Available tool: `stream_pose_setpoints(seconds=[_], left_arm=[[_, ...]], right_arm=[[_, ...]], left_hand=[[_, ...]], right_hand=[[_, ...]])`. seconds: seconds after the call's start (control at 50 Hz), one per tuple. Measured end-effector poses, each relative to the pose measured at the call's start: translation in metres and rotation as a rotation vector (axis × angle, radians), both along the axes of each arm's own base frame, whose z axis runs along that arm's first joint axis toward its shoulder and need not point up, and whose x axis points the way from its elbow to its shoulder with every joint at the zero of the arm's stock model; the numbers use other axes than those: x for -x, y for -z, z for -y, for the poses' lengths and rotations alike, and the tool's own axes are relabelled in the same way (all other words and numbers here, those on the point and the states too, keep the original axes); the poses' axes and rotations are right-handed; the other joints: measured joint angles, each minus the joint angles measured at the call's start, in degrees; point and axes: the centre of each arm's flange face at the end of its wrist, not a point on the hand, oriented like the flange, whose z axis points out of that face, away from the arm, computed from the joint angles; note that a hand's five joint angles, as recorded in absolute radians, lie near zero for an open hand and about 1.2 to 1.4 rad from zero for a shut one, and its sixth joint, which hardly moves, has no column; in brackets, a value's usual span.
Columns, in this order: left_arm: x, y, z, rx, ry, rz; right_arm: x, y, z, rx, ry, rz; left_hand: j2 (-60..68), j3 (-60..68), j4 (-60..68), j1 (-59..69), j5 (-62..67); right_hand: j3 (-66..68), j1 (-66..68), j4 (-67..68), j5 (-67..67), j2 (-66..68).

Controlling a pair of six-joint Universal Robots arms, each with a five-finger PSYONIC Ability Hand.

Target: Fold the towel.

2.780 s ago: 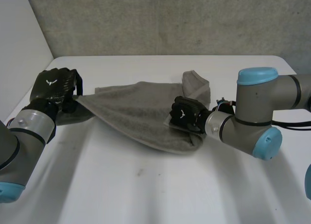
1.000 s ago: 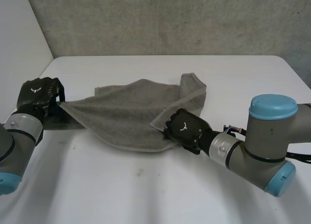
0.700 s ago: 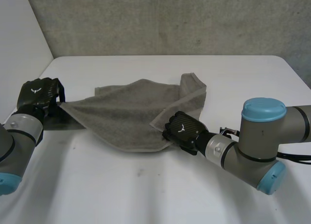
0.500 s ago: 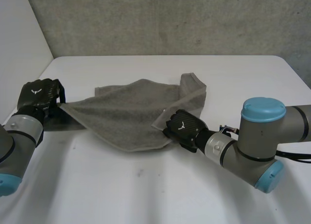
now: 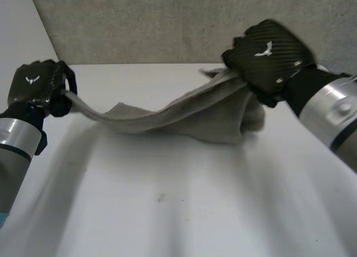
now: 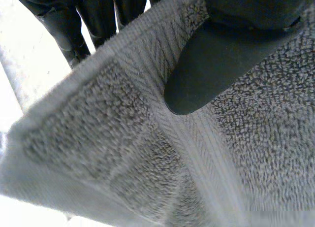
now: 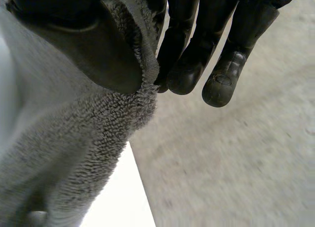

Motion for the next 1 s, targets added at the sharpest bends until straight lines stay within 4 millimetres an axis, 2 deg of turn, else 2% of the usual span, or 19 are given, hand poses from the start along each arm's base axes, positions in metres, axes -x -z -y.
stream_pose_setpoints(seconds=[0.08, 0.16, 0.28, 0.34, 0.4, 0.46, 0.52, 0.56, 0.58, 0.62, 0.64, 0.68, 0.74, 0.78, 0.84, 0.9, 0.94, 0.96, 1.0], left_arm=[[0.005, -0.006, -0.008, 0.003, 0.052, -0.054], [0.008, 0.002, -0.008, -0.031, 0.078, -0.074], [0.012, 0.032, 0.006, -0.133, 0.079, -0.059], [0.014, 0.041, 0.016, -0.155, 0.077, -0.048], [0.017, 0.042, 0.029, -0.148, 0.076, -0.035], [0.022, 0.032, 0.047, -0.095, 0.078, -0.016], [0.029, 0.008, 0.067, 0.001, 0.083, -0.003], [0.037, -0.022, 0.082, 0.11, 0.088, -0.006], [0.039, -0.03, 0.084, 0.134, 0.089, -0.008], [0.046, -0.071, 0.095, 0.266, 0.094, -0.027], [0.047, -0.081, 0.096, 0.297, 0.095, -0.034], [0.05, -0.12, 0.1, 0.415, 0.09, -0.066], [0.048, -0.158, 0.1, 0.52, 0.072, -0.116], [0.046, -0.17, 0.1, 0.549, 0.057, -0.148], [0.044, -0.171, 0.101, 0.538, 0.041, -0.184], [0.042, -0.148, 0.105, 0.452, 0.029, -0.201], [0.042, -0.12, 0.106, 0.357, 0.023, -0.193], [0.041, -0.111, 0.106, 0.331, 0.022, -0.189], [0.04, -0.07, 0.101, 0.204, 0.016, -0.164]], right_arm=[[0.009, 0.008, -0.001, -0.101, 0.096, -0.051], [0.006, 0.038, 0.002, -0.262, 0.136, -0.163], [-0.012, 0.094, 0.012, -0.464, 0.112, -0.318], [-0.021, 0.106, 0.023, -0.485, 0.104, -0.334], [-0.03, 0.107, 0.039, -0.458, 0.103, -0.318], [-0.042, 0.093, 0.062, -0.366, 0.107, -0.256], [-0.055, 0.063, 0.088, -0.212, 0.113, -0.151], [-0.065, 0.028, 0.107, -0.043, 0.118, -0.036], [-0.067, 0.019, 0.111, -0.005, 0.119, -0.01], [-0.072, -0.024, 0.122, 0.187, 0.123, 0.127], [-0.072, -0.034, 0.124, 0.23, 0.123, 0.159], [-0.071, -0.071, 0.124, 0.38, 0.12, 0.275], [-0.068, -0.098, 0.118, 0.478, 0.114, 0.363], [-0.066, -0.101, 0.116, 0.484, 0.113, 0.376], [-0.065, -0.089, 0.113, 0.428, 0.113, 0.348], [-0.064, -0.057, 0.111, 0.291, 0.119, 0.261], [-0.062, -0.027, 0.108, 0.167, 0.123, 0.181], [-0.062, -0.018, 0.107, 0.134, 0.123, 0.159], [-0.058, 0.021, 0.1, -0.019, 0.126, 0.06]], left_hand=[[0.0, 0.0, 0.0, 0.0, 0.5], [0.0, 0.0, 0.0, 0.0, 0.5], [0.0, 0.0, 0.0, 0.0, 0.5], [0.0, 0.0, 0.0, 0.0, 0.5], [0.0, 0.0, 0.0, 0.0, 0.5], [0.0, 0.0, 0.0, 0.0, 0.5], [0.0, 0.0, 0.0, 0.0, 0.5], [0.0, 0.0, 0.0, 0.0, 0.5], [0.0, 0.0, 0.0, 0.0, 0.5], [0.0, 0.0, 0.0, 0.0, 0.5], [0.0, 0.0, 0.0, 0.0, 0.5], [0.0, 0.0, 0.0, 0.0, 0.5], [0.0, 0.0, 0.0, 0.0, 0.5], [0.0, 0.0, 0.0, 0.0, 0.5], [0.0, 0.0, 0.0, 0.0, 0.5], [0.0, 0.0, 0.0, 0.0, 0.5], [0.0, 0.0, 0.0, 0.0, 0.5], [0.0, 0.0, 0.0, 0.0, 0.5], [0.0, 0.0, 0.0, 0.0, 0.5]], right_hand=[[0.0, 0.0, 0.0, 0.0, 0.0], [0.0, 0.0, 0.0, 0.0, 0.0], [0.0, 0.0, 0.0, 0.0, 0.0], [0.0, 0.0, 0.0, 0.0, 0.0], [0.0, 0.0, 0.0, 0.0, 0.0], [0.0, 0.0, 0.0, 0.0, 0.0], [0.0, 0.0, 0.0, 0.0, 0.0], [0.0, 0.1, 0.0, 0.0, 0.0], [0.0, 0.1, 0.0, 0.0, 0.0], [0.0, 0.1, 0.0, 0.0, 0.0], [0.0, 0.1, 0.0, 0.0, 0.0], [0.0, 0.1, 0.0, 0.0, 0.0], [0.0, 0.2, 0.0, 0.0, 0.0], [0.0, 0.2, 0.0, 0.3, 0.0], [0.0, 0.2, 0.0, 0.4, 0.0], [0.0, 0.2, 0.0, 0.4, 0.7], [0.0, 0.2, 0.0, 0.4, 0.7], [0.0, 0.2, 0.0, 0.4, 0.7], [0.0, 0.2, 0.0, 0.4, 0.7]])
